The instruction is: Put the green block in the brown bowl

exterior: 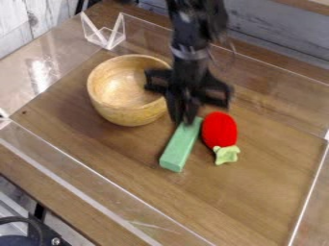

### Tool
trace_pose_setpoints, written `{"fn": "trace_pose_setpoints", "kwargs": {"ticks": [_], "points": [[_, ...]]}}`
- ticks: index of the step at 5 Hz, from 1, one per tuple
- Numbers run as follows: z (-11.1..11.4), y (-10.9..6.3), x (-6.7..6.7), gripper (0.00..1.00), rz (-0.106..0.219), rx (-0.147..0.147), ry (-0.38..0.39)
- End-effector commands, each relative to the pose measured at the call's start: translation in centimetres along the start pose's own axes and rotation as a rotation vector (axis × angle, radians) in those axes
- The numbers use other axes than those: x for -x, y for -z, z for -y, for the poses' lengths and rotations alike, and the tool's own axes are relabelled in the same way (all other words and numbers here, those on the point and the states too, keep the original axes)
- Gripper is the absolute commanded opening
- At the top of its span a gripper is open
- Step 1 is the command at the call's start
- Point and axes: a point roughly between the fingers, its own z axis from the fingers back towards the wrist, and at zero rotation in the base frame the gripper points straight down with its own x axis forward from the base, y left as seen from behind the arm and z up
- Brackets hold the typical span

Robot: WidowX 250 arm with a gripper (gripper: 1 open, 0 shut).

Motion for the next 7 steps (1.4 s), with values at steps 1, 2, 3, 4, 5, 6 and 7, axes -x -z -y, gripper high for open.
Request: {"fn": "trace_pose_setpoints", "kwargs": {"ticks": [1, 2, 3, 4, 5, 6, 7], "points": [[-1.3, -4.1, -1.1, 0.0, 0.08, 0.033, -0.04], [-1.2, -4.0, -0.2, 1.0, 0.076, 0.03, -0.045], [-1.3, -3.6, 0.2, 1.0, 0.071, 0.03, -0.048], [-1.4, -3.0, 0.3, 1.0, 0.065, 0.029, -0.055], [-1.5, -1.7, 0.4, 1.0, 0.054, 0.024, -0.075], [-1.4, -0.1, 0.7, 1.0, 0.047, 0.02, -0.091], [-0.9, 1.5, 1.1, 1.0, 0.04, 0.013, -0.096]]}}
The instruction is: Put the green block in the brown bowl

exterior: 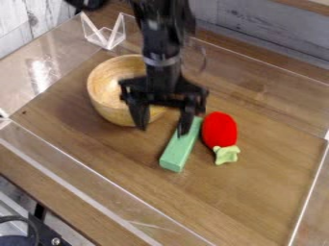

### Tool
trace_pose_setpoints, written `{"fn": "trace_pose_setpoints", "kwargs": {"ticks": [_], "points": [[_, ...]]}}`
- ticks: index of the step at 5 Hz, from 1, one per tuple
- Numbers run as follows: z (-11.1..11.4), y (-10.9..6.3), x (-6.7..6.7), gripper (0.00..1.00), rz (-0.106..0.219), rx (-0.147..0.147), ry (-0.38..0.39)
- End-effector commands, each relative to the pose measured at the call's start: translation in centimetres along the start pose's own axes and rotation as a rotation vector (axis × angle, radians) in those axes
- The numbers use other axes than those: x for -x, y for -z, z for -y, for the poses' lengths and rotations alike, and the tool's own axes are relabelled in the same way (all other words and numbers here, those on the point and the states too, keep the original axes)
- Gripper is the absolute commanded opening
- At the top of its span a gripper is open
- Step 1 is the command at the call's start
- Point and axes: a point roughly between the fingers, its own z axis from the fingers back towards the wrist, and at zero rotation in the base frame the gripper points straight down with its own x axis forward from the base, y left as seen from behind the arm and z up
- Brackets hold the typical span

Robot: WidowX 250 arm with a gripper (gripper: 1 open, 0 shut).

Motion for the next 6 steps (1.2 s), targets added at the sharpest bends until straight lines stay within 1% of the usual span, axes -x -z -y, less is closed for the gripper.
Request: {"fn": "trace_pose_setpoints", "kwargs": {"ticks": [1, 2, 3, 4, 5, 6], "points": [[0.7, 0.9, -0.2, 1.0, 0.025, -0.003, 0.0], [1.1, 2.3, -0.1, 1.0, 0.018, -0.015, -0.009], [1.0, 3.3, -0.2, 0.0, 0.013, -0.015, 0.022], [0.8, 3.6, -0.3, 0.0, 0.007, -0.012, 0.053], [0.1, 2.2, -0.3, 0.0, 0.012, -0.01, 0.072], [-0.6, 0.5, -0.3, 0.0, 0.014, -0.001, 0.088]]}}
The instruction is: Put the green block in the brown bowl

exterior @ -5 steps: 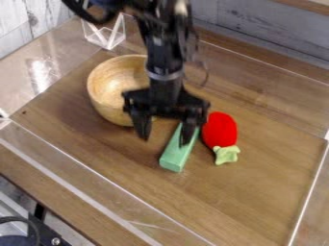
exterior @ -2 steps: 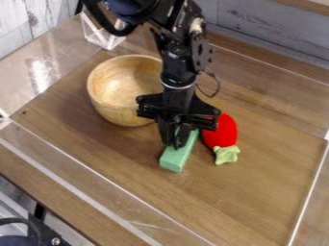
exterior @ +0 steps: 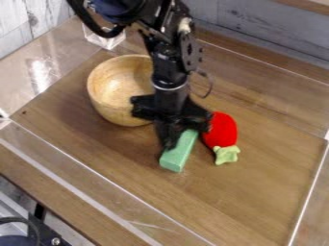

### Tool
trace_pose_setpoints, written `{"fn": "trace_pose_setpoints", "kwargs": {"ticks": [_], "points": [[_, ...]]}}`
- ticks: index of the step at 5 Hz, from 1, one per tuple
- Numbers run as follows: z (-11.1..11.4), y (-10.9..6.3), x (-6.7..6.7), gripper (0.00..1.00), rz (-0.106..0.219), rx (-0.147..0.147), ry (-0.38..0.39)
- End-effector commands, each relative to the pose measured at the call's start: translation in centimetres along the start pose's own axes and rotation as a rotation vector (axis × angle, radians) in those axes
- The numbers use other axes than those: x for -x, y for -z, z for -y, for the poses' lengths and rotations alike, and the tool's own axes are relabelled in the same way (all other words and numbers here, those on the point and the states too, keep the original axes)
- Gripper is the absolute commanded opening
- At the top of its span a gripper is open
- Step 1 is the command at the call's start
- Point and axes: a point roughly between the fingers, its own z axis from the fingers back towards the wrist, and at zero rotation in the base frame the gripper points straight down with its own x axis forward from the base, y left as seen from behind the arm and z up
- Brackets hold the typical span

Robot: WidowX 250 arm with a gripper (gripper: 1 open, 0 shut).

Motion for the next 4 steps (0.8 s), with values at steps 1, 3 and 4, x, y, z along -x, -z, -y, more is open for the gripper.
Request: {"fn": "trace_pose_setpoints", "kwargs": {"ticks": [1, 3, 4], "points": [[-0.3, -2.3, -1.2, 0.0, 0.056, 0.025, 0.004], [-1.2, -5.8, -2.9, 0.0, 0.072, 0.07, 0.031], [-0.7, -5.2, -3.4, 1.0, 0.067, 0.071, 0.078]]}}
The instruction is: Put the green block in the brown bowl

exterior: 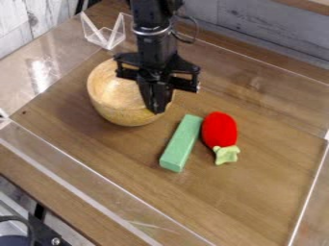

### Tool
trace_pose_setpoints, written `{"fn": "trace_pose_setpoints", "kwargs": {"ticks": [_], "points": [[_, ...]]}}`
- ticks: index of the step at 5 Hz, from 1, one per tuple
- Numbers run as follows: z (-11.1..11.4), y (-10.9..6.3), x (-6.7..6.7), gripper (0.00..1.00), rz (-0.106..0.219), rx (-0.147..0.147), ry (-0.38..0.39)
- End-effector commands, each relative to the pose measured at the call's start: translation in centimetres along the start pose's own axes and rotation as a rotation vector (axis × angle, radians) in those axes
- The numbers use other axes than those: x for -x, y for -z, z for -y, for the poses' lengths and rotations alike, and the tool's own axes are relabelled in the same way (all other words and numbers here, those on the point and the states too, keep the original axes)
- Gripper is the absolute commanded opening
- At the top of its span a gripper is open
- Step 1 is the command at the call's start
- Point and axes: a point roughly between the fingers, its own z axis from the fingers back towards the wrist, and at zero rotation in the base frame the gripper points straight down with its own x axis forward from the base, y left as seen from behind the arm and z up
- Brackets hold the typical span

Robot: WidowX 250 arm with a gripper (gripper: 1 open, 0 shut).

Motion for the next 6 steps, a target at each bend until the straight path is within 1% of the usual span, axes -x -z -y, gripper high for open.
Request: {"fn": "trace_pose_setpoints", "kwargs": {"ticks": [1, 3, 4, 6], "points": [[0.6, 0.4, -0.8, 1.0, 0.043, 0.004, -0.016], [3.1, 1.9, 0.7, 1.0, 0.028, -0.005, -0.081], [2.4, 2.4, 0.6, 1.0, 0.03, -0.009, -0.105], [0.6, 2.6, 0.3, 1.0, 0.019, -0.016, -0.15]]}}
